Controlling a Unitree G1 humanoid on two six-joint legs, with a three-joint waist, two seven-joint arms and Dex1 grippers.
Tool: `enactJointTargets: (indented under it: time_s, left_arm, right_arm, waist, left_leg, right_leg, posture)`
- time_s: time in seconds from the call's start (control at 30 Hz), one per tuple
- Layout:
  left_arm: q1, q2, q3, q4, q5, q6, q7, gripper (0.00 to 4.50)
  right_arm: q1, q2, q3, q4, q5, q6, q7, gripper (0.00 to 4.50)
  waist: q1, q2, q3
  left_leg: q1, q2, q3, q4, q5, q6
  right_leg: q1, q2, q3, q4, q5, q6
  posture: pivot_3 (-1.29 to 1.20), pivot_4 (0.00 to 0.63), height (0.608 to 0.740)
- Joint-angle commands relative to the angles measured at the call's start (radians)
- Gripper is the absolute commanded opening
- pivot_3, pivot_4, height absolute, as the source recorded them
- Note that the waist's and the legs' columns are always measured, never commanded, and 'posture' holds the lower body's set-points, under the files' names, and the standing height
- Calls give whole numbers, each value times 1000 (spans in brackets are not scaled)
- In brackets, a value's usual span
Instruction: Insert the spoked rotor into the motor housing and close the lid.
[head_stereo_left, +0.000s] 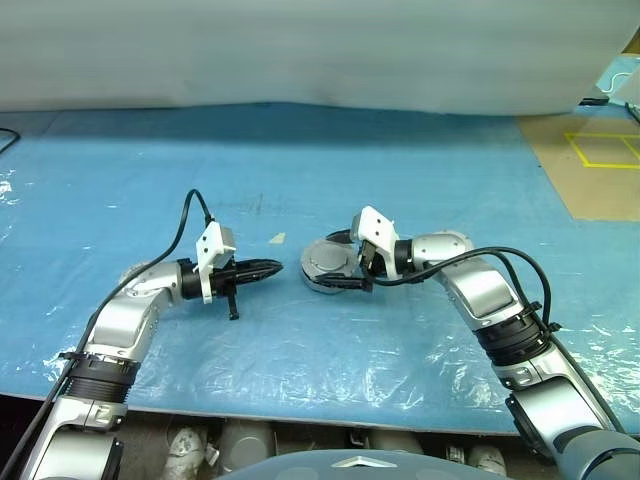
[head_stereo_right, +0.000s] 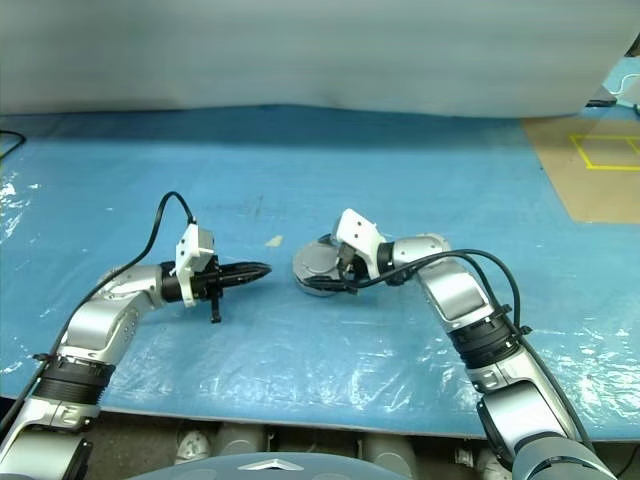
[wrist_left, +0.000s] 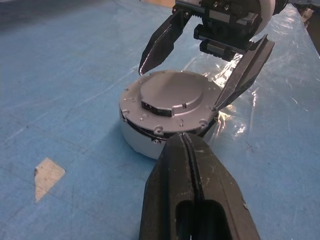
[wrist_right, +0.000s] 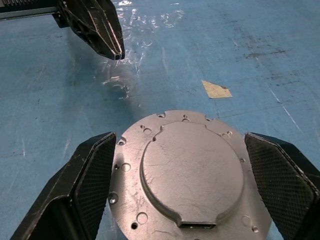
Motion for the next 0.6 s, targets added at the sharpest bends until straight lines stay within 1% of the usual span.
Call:
enactJointTargets:
  time_s: [0.03, 0.17, 0.43, 0.47, 0.5, 0.57, 0.6]
  left_arm:
    - [5, 19, 20, -12, -12, -19, -21, 0]
    - [15, 24, 5, -7, 9, -54, -39, 0]
    - [22, 15, -5, 24, 58, -120, -33, 0]
    - [21, 13, -5, 25, 59, -120, -31, 0]
    - [19, 11, -6, 24, 61, -121, -29, 0]
    - [17, 8, -9, 23, 65, -122, -25, 0]
    - [16, 6, -10, 23, 67, -122, -24, 0]
  right_arm:
    - [-7, 9, 10, 41, -38, -57, -21, 4251]
    - [-16, 23, 8, 85, -44, -68, -19, 4251]
    - [-9, 18, 15, 102, -56, -91, -8, 4251]
    - [-9, 19, 12, 101, -51, -93, -3, 3886]
    - [-8, 18, 12, 96, -47, -94, 4, 3674]
    - [-7, 17, 13, 89, -46, -96, 8, 3038]
    - [-9, 20, 13, 90, -50, -94, 0, 2963]
  waist:
    - [0, 0, 0]
    - [0, 0, 0]
    - [0, 0, 0]
    - [0, 0, 0]
    - [0, 0, 0]
    - [0, 0, 0]
    - [0, 0, 0]
  left_leg:
    - [0, 0, 0, 0, 0, 0]
    - [0, 0, 0, 0, 0, 0]
    - [0, 0, 0, 0, 0, 0]
    - [0, 0, 0, 0, 0, 0]
    - [0, 0, 0, 0, 0, 0]
    - [0, 0, 0, 0, 0, 0]
    - [0, 0, 0, 0, 0, 0]
  right_leg:
    - [0, 0, 0, 0, 0, 0]
    - [0, 0, 0, 0, 0, 0]
    - [0, 0, 0, 0, 0, 0]
    - [0, 0, 0, 0, 0, 0]
    - [0, 0, 0, 0, 0, 0]
    - [0, 0, 0, 0, 0, 0]
    - [0, 0, 0, 0, 0, 0]
  posture:
    - [0, 150, 740]
    - [0, 150, 740]
    - [0, 150, 740]
    - [0, 150, 740]
    - [0, 150, 740]
    - [0, 150, 740]
    - [0, 150, 740]
